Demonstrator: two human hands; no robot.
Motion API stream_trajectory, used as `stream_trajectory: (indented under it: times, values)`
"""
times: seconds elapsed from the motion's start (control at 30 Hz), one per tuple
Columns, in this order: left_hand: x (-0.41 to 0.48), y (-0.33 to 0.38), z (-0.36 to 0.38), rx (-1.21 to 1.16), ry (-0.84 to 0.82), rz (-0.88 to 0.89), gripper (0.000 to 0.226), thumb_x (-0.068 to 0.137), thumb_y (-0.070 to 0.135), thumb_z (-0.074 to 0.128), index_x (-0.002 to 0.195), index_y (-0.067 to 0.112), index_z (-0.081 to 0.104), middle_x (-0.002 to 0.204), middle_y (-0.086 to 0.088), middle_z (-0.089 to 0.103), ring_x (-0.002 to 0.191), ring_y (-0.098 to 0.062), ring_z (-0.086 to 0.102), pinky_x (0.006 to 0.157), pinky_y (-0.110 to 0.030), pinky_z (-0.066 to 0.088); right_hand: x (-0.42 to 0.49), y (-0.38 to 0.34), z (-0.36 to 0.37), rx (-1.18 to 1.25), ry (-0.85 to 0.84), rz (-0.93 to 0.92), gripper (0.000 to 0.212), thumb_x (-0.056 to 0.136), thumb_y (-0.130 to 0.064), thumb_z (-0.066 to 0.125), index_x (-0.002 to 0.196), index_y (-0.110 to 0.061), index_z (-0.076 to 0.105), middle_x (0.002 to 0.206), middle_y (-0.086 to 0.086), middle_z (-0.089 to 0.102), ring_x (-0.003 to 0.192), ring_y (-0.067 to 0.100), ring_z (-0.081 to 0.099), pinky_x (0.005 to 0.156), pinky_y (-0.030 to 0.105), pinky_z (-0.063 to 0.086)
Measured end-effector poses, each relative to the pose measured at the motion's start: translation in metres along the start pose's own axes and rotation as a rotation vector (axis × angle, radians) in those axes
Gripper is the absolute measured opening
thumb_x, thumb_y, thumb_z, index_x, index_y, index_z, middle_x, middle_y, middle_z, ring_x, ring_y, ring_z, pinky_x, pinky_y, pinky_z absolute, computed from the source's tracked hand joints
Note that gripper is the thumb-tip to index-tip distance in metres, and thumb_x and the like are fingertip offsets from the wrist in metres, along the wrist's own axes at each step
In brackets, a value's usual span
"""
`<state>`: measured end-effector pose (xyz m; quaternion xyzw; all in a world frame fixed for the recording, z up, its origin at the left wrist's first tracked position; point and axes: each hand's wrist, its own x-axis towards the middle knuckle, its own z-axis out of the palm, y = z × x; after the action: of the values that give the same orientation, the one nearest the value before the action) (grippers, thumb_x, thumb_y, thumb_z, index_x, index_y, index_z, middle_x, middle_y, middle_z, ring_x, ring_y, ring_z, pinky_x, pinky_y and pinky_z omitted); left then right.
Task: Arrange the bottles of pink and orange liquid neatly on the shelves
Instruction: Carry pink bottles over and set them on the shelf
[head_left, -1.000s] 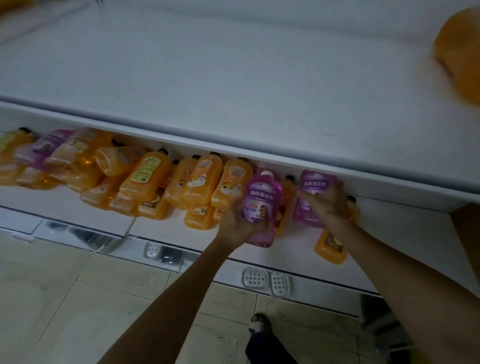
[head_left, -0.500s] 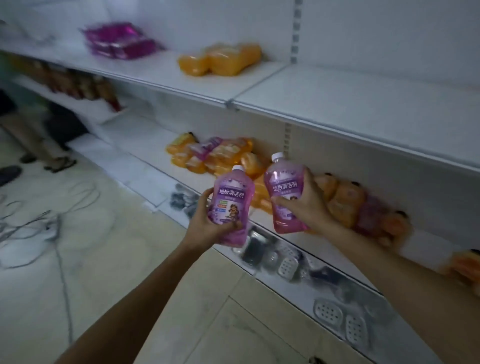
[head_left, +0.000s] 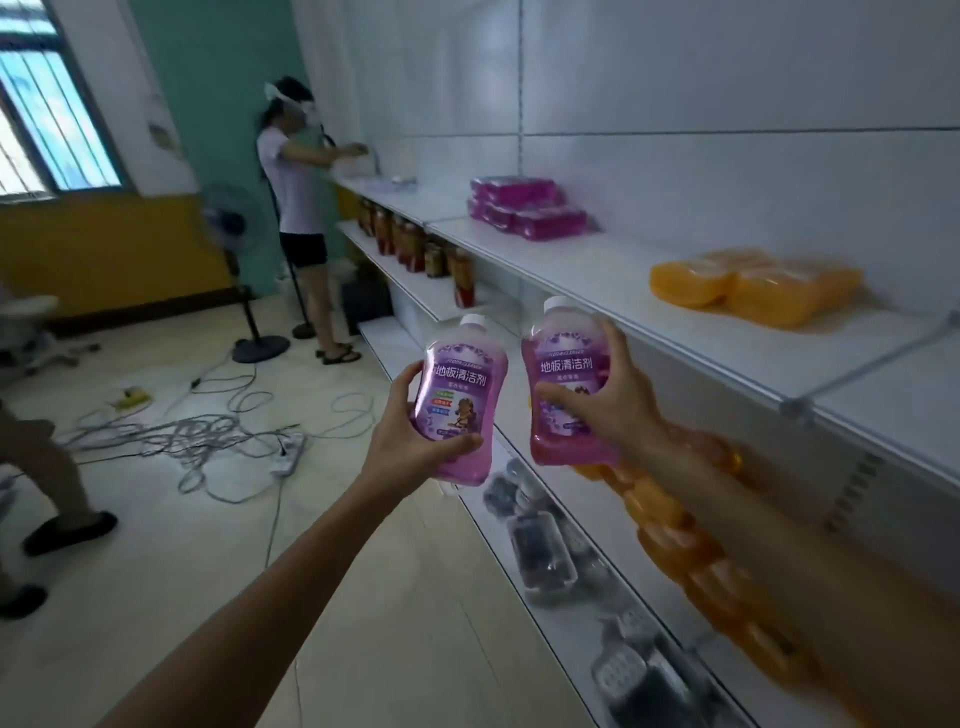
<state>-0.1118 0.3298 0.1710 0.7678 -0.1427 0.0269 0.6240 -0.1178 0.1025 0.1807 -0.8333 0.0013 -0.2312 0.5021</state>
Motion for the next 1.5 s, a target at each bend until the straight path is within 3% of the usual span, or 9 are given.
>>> stream_trajectory:
  times: [0.13, 0.37, 0.5, 0.63, 0.77, 0.93, 1.1, 1.23, 1.5]
  values:
    - [0.075, 0.004, -0.011, -0.017, 0.051, 0.024, 0.098, 0.063, 0.005, 0.082, 0.142, 0.023, 0.026, 0.118, -0.007, 0.057, 0.102, -0.020, 0.063, 0.085, -0.039, 0.056, 0.083, -0.008, 0.018, 0.043, 0.015, -0.046, 0.091, 0.071, -0.037, 0.080, 0.143, -0.029, 0.025, 0.116, -0.008, 0.050, 0.093, 0.011, 0.057, 0.068, 0.014, 0.044]
    - [0.188, 0.001, -0.029, -0.097, 0.103, 0.053, 0.097, 0.065, 0.002, 0.080, 0.142, 0.022, 0.026, 0.104, 0.008, 0.057, 0.092, -0.010, 0.064, 0.075, -0.025, 0.058, 0.206, -0.009, 0.051, 0.094, 0.058, -0.078, 0.092, 0.067, -0.036, 0.083, 0.141, -0.033, 0.028, 0.122, -0.001, 0.055, 0.100, 0.017, 0.061, 0.075, 0.022, 0.052]
    - [0.255, -0.009, -0.042, -0.120, 0.083, 0.082, 0.092, 0.066, 0.000, 0.078, 0.141, 0.023, 0.028, 0.100, 0.011, 0.057, 0.084, -0.005, 0.063, 0.065, -0.017, 0.056, 0.265, -0.002, 0.074, 0.050, 0.090, -0.082, 0.094, 0.066, -0.037, 0.084, 0.141, -0.033, 0.028, 0.127, 0.000, 0.052, 0.110, 0.021, 0.057, 0.090, 0.036, 0.052]
    - [0.335, -0.023, -0.064, -0.075, -0.005, 0.128, 0.091, 0.065, 0.004, 0.080, 0.139, 0.025, 0.031, 0.109, 0.004, 0.058, 0.096, -0.014, 0.063, 0.077, -0.030, 0.057, 0.324, 0.007, 0.101, 0.029, 0.147, -0.050, 0.093, 0.068, -0.033, 0.083, 0.143, -0.032, 0.027, 0.121, -0.003, 0.048, 0.100, 0.016, 0.056, 0.078, 0.026, 0.050]
    - [0.417, -0.028, -0.088, -0.074, -0.111, 0.158, 0.090, 0.064, 0.003, 0.080, 0.137, 0.026, 0.032, 0.111, 0.000, 0.059, 0.096, -0.016, 0.064, 0.072, -0.025, 0.058, 0.386, 0.014, 0.122, 0.001, 0.257, 0.016, 0.099, 0.065, -0.041, 0.083, 0.144, -0.033, 0.024, 0.139, 0.005, 0.047, 0.119, 0.026, 0.053, 0.096, 0.040, 0.048]
    - [0.514, -0.017, -0.105, -0.015, -0.229, 0.220, 0.098, 0.053, 0.018, 0.083, 0.137, 0.027, 0.034, 0.104, 0.002, 0.060, 0.091, -0.016, 0.065, 0.074, -0.030, 0.057, 0.452, 0.015, 0.122, 0.010, 0.444, 0.148, 0.090, 0.075, -0.037, 0.077, 0.146, -0.030, 0.022, 0.134, 0.005, 0.050, 0.110, 0.019, 0.051, 0.084, 0.024, 0.040]
    - [0.593, -0.015, -0.076, -0.038, -0.267, 0.256, 0.096, 0.061, 0.012, 0.085, 0.141, 0.026, 0.032, 0.106, 0.002, 0.061, 0.091, -0.013, 0.064, 0.074, -0.026, 0.054, 0.504, 0.024, 0.108, -0.030, 0.579, 0.213, 0.086, 0.078, -0.035, 0.075, 0.146, -0.028, 0.023, 0.133, 0.005, 0.050, 0.109, 0.020, 0.052, 0.082, 0.024, 0.042]
    - [0.645, -0.014, -0.045, -0.040, -0.345, 0.307, 0.097, 0.059, 0.017, 0.086, 0.140, 0.026, 0.034, 0.112, -0.002, 0.062, 0.094, -0.018, 0.065, 0.081, -0.034, 0.056, 0.535, 0.040, 0.096, -0.018, 0.664, 0.282, 0.087, 0.080, -0.038, 0.072, 0.147, -0.024, 0.019, 0.134, 0.005, 0.049, 0.109, 0.022, 0.053, 0.083, 0.026, 0.042]
    - [0.719, -0.001, 0.014, -0.148, -0.480, 0.275, 0.090, 0.060, 0.019, 0.086, 0.137, 0.024, 0.039, 0.114, -0.007, 0.062, 0.098, -0.023, 0.064, 0.086, -0.042, 0.055, 0.581, 0.070, 0.097, 0.006, 0.724, 0.444, 0.070, 0.077, -0.041, 0.074, 0.131, -0.015, 0.036, 0.116, 0.005, 0.057, 0.098, 0.023, 0.059, 0.082, 0.033, 0.051]
